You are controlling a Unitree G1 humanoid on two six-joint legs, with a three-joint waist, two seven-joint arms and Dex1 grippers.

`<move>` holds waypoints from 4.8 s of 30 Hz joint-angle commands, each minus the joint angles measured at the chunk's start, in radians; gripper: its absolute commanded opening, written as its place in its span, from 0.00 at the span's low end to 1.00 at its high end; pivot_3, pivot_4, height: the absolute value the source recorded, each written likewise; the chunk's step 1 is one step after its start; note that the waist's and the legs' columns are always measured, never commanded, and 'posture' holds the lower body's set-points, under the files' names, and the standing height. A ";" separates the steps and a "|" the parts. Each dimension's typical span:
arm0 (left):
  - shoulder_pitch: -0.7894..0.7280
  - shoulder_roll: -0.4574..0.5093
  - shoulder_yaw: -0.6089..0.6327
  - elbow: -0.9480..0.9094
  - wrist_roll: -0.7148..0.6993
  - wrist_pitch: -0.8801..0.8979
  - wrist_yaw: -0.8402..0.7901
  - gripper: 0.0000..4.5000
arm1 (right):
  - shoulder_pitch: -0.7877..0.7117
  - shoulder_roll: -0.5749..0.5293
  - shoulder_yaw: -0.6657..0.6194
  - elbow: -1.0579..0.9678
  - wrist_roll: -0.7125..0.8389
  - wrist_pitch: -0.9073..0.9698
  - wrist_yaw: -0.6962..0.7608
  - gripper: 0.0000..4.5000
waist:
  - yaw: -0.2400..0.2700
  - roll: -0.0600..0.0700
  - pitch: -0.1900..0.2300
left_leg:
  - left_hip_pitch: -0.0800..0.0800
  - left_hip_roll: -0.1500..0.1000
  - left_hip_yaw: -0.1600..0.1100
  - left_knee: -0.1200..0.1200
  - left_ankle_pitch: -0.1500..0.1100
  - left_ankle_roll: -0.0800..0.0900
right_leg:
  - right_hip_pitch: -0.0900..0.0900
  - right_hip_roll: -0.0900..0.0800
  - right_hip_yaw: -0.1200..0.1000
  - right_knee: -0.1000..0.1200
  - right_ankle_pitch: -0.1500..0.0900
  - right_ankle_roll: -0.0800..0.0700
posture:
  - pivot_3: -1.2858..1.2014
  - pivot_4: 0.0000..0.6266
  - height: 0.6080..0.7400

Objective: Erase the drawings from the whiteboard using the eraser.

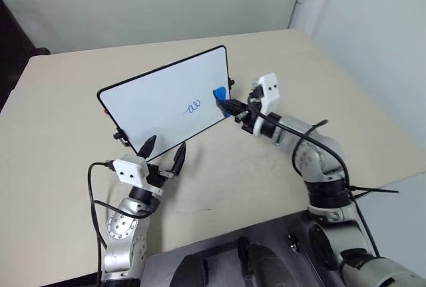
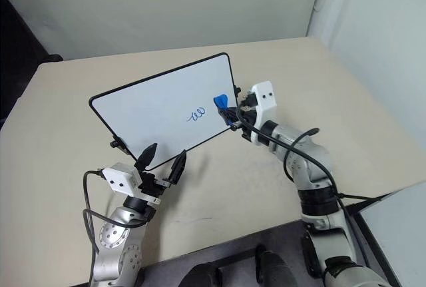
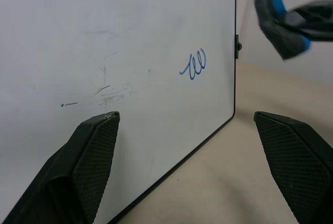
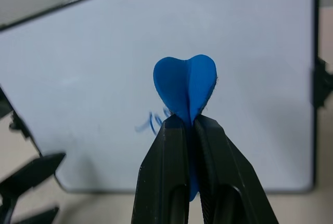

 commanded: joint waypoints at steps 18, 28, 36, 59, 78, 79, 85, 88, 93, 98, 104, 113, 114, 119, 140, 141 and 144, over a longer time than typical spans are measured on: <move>0.026 0.007 0.018 -0.055 -0.001 -0.009 0.010 1.00 | -0.103 0.144 0.092 0.415 -0.251 -0.319 -0.079 0.00 | -0.006 0.000 0.000 | -0.005 0.001 0.000 0.000 -0.001 -0.002 | -0.006 0.000 0.000 0.002 0.002 -0.005 | 0.52 0.24 1.00; 0.041 0.003 0.013 -0.074 -0.003 -0.002 0.011 1.00 | -0.132 0.189 0.140 0.321 -0.248 -0.315 -0.021 0.00 | -0.013 0.000 0.000 | -0.005 0.001 -0.001 0.000 0.003 -0.004 | -0.006 0.000 -0.001 0.002 0.005 -0.001 | 0.52 0.24 1.00; 0.057 -0.007 0.003 -0.091 0.002 0.001 0.018 1.00 | -0.161 0.214 0.148 0.272 -0.230 -0.279 0.000 0.00 | -0.016 0.000 0.000 | -0.009 0.002 -0.002 0.000 0.002 -0.005 | -0.009 0.000 -0.002 0.001 0.007 -0.007 | 0.52 0.24 1.00; 0.092 -0.008 0.002 -0.130 -0.003 0.008 0.032 1.00 | -0.245 0.193 -0.007 0.653 -0.328 -0.461 -0.249 0.00 | -0.022 0.000 0.000 | -0.009 0.002 -0.004 0.000 0.007 -0.005 | -0.011 0.000 -0.003 0.001 0.011 -0.003 | 0.52 0.24 1.00; 0.106 -0.012 -0.012 -0.143 -0.006 0.009 0.028 1.00 | -0.138 0.254 0.229 0.438 -0.338 -0.353 -0.011 0.00 | -0.032 0.000 0.000 | -0.013 0.002 -0.002 0.000 0.004 -0.008 | -0.018 0.001 -0.002 0.000 0.015 -0.011 | 0.52 0.24 1.00; 0.106 -0.013 -0.013 -0.143 -0.005 0.008 0.028 1.00 | -0.138 0.253 0.243 0.431 -0.338 -0.354 0.005 0.00 | -0.032 0.000 0.000 | -0.013 0.002 -0.002 0.000 0.004 -0.008 | -0.017 0.001 -0.002 0.000 0.015 -0.011 | 0.52 0.24 1.00; 0.090 -0.018 -0.024 -0.123 0.000 0.000 0.026 1.00 | -0.140 0.252 0.278 0.437 -0.336 -0.366 0.057 0.00 | -0.027 0.000 0.000 | -0.013 0.002 -0.002 0.000 0.004 -0.008 | -0.018 0.001 -0.002 0.000 0.015 -0.011 | 0.52 0.24 1.00; 0.077 -0.021 -0.027 -0.107 0.001 -0.001 0.022 1.00 | -0.151 0.253 0.263 0.452 -0.330 -0.373 0.045 0.00 | -0.023 -0.001 0.000 | -0.013 0.002 -0.002 0.000 0.004 -0.008 | -0.017 0.001 -0.002 0.000 0.015 -0.011 | 0.52 0.24 1.00; 0.063 -0.019 -0.025 -0.090 -0.001 -0.002 0.016 1.00 | -0.156 0.248 0.242 0.473 -0.336 -0.383 0.012 0.00 | -0.022 -0.001 0.000 | -0.013 0.002 -0.002 0.000 0.004 -0.008 | -0.017 0.001 -0.002 0.000 0.015 -0.011 | 0.52 0.24 1.00; 0.053 -0.018 -0.028 -0.078 -0.001 -0.002 0.013 1.00 | -0.174 0.226 0.201 0.531 -0.343 -0.410 -0.037 0.00 | -0.020 -0.001 0.000 | -0.013 0.002 -0.002 0.001 0.004 -0.008 | -0.016 0.001 -0.002 0.000 0.015 -0.012 | 0.52 0.24 1.00; 0.039 -0.018 -0.030 -0.060 -0.002 0.000 0.007 1.00 | -0.206 0.191 0.130 0.604 -0.342 -0.436 -0.091 0.00 | -0.020 -0.001 -0.001 | -0.013 0.002 -0.002 0.002 0.007 -0.008 | -0.016 0.000 -0.002 0.000 0.017 -0.011 | 0.52 0.24 1.00; 0.020 -0.025 -0.031 -0.034 0.000 -0.002 -0.002 1.00 | -0.216 0.189 0.101 0.611 -0.351 -0.450 -0.094 0.00 | -0.020 -0.001 -0.001 | -0.013 0.002 -0.003 0.002 0.010 -0.006 | -0.016 0.001 -0.003 0.000 0.016 -0.007 | 0.52 0.24 1.00; 0.019 -0.025 -0.031 -0.033 0.001 -0.002 -0.003 1.00 | -0.214 0.194 0.105 0.595 -0.349 -0.445 -0.087 0.00 | -0.020 -0.001 -0.001 | -0.013 0.002 -0.003 0.002 0.010 -0.006 | -0.016 0.001 -0.003 0.000 0.016 -0.006 | 0.52 0.24 1.00; 0.021 -0.025 -0.028 -0.033 0.002 -0.005 -0.003 1.00 | -0.211 0.207 0.117 0.503 -0.330 -0.413 -0.054 0.00 | -0.022 -0.001 0.000 | -0.014 0.002 -0.002 0.001 0.010 -0.007 | -0.017 0.001 -0.002 0.000 0.017 -0.007 | 0.52 0.24 1.00; 0.034 -0.027 -0.041 -0.057 0.002 0.007 -0.001 1.00 | -0.189 0.181 0.158 0.550 -0.401 -0.310 -0.080 0.00 | -0.022 -0.001 -0.001 | -0.013 0.002 -0.002 0.001 0.007 -0.008 | -0.016 0.000 -0.002 0.000 0.017 -0.011 | 0.52 0.24 1.00; 0.037 -0.027 -0.040 -0.061 0.001 0.007 0.000 1.00 | -0.188 0.181 0.157 0.556 -0.405 -0.308 -0.080 0.00 | -0.022 -0.001 -0.001 | -0.013 0.002 -0.002 0.001 0.007 -0.008 | -0.016 0.000 -0.002 0.000 0.017 -0.010 | 0.52 0.24 1.00; 0.043 -0.025 -0.039 -0.068 -0.002 0.008 0.000 1.00 | -0.187 0.183 0.156 0.562 -0.409 -0.301 -0.079 0.00 | -0.022 -0.001 -0.001 | -0.013 0.002 -0.003 0.001 0.008 -0.007 | -0.017 0.001 -0.003 0.000 0.015 -0.006 | 0.52 0.24 1.00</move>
